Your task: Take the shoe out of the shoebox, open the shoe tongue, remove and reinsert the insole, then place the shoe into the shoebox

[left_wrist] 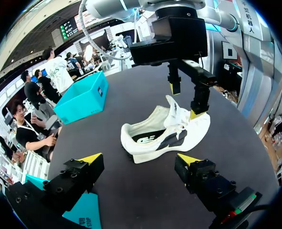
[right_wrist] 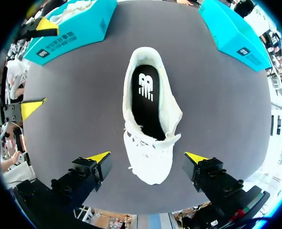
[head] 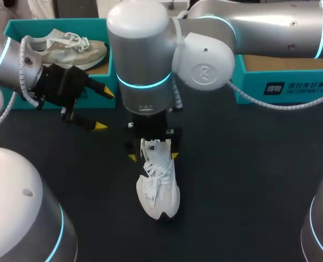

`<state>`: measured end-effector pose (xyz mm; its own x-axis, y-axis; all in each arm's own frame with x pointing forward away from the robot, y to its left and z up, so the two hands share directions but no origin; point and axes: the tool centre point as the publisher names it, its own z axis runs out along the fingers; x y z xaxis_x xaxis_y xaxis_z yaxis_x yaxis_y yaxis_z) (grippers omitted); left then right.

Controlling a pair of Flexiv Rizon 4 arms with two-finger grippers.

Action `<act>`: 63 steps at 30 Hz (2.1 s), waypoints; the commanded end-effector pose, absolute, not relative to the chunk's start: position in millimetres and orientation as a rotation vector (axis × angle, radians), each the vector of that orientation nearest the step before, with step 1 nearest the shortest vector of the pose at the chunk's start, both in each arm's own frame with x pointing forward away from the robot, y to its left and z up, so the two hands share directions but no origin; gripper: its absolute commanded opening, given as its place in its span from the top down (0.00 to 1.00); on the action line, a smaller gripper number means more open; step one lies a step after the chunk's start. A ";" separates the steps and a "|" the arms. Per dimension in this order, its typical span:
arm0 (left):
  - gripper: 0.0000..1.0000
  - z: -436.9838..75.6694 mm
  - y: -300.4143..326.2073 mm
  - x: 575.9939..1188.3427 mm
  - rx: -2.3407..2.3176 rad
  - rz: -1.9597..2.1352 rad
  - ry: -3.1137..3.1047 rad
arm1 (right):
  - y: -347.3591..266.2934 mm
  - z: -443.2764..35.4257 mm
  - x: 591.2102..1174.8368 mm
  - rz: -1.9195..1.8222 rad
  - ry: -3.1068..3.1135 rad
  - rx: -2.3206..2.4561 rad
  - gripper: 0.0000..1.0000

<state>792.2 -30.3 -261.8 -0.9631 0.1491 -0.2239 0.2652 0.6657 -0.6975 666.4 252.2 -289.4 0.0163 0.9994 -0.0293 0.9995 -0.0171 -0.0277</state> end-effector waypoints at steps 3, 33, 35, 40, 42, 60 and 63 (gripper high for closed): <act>0.00 -261.9 -30.6 792.3 0.343 -1.176 2.733 | 256.8 -295.2 665.6 -0.042 2.208 2.239 0.55; 0.00 -261.9 -30.6 792.3 0.343 -1.176 2.733 | 243.7 -288.2 690.6 -0.121 2.315 2.147 0.60; 0.00 -261.9 -30.6 792.3 0.343 -1.176 2.733 | 242.2 -291.0 687.7 -0.115 2.311 2.159 0.58; 0.00 -261.9 -30.6 792.3 0.343 -1.176 2.733 | 242.8 -303.3 691.9 -0.090 2.344 2.171 0.60; 0.00 -261.9 -30.6 792.3 0.343 -1.176 2.733 | 245.0 -309.3 694.1 -0.055 2.360 2.175 0.59; 0.00 -261.9 -30.6 792.3 0.343 -1.176 2.733 | 244.2 -310.9 712.0 -0.024 2.404 2.085 0.64; 0.00 -261.9 -30.6 792.3 0.343 -1.176 2.733 | 238.1 -310.2 714.2 -0.028 2.387 2.084 0.65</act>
